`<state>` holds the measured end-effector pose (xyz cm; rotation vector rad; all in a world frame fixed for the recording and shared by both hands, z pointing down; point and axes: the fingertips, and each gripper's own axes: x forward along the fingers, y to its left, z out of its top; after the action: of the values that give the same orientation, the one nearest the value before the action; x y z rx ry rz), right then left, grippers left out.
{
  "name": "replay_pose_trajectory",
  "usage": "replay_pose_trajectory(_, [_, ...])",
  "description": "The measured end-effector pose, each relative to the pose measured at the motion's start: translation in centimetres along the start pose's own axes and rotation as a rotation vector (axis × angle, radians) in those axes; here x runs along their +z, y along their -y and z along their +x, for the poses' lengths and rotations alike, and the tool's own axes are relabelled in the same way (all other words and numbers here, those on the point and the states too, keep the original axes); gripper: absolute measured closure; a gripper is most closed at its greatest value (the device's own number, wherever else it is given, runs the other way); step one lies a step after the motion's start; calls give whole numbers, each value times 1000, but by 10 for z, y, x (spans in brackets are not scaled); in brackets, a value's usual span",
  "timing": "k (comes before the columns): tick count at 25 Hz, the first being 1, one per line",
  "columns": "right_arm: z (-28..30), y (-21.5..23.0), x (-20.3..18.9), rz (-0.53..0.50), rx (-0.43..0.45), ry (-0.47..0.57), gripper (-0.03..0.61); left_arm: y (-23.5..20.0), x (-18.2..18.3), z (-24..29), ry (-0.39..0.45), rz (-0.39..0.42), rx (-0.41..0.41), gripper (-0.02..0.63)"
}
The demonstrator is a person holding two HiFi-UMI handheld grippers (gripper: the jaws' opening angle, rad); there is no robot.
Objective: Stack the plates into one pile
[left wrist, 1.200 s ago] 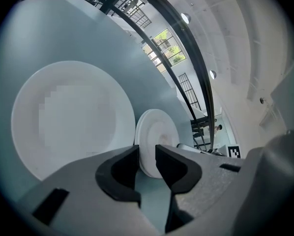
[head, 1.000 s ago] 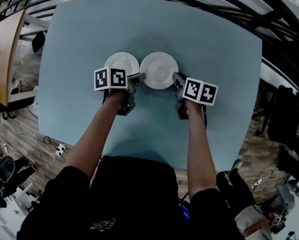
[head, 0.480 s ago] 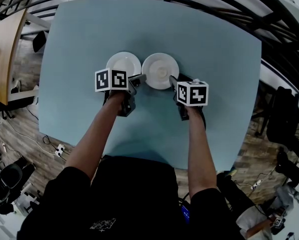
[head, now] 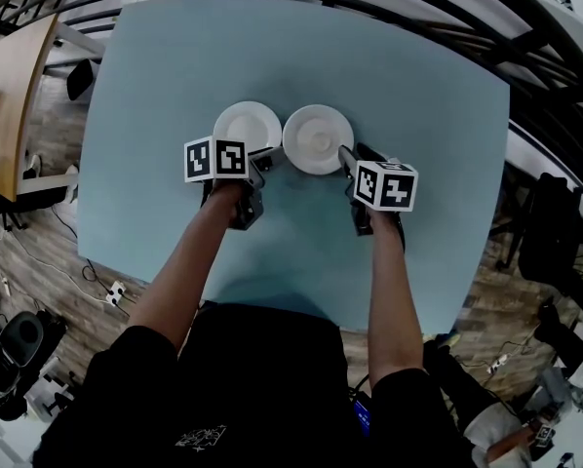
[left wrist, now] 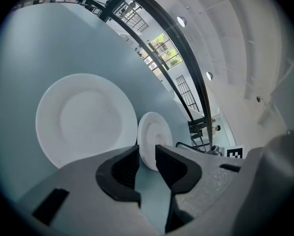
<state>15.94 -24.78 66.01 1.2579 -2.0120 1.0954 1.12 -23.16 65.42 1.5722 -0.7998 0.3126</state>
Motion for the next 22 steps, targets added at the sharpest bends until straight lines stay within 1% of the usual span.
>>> replay_pose_trajectory(1, [-1,-1,-1,13,6,5,414,0,0,-2,2,-1,-5,528])
replay_pose_trajectory(5, [-5,-11,-3,98,51,33,468,-5,3,-14,21,-21,-14,528])
replay_pose_trajectory(10, [-9,-37,-10,182,121,61,529,-13,2,-30,41,-46,-27,529])
replay_pose_trajectory(15, [-4,-62,-22,248,164,70,543,-21,4,-45,57,-56,-49,532])
replay_pose_trajectory(22, [3,-98,-33,405,247,110,557,-44,3,-72,95,-92,-88,532])
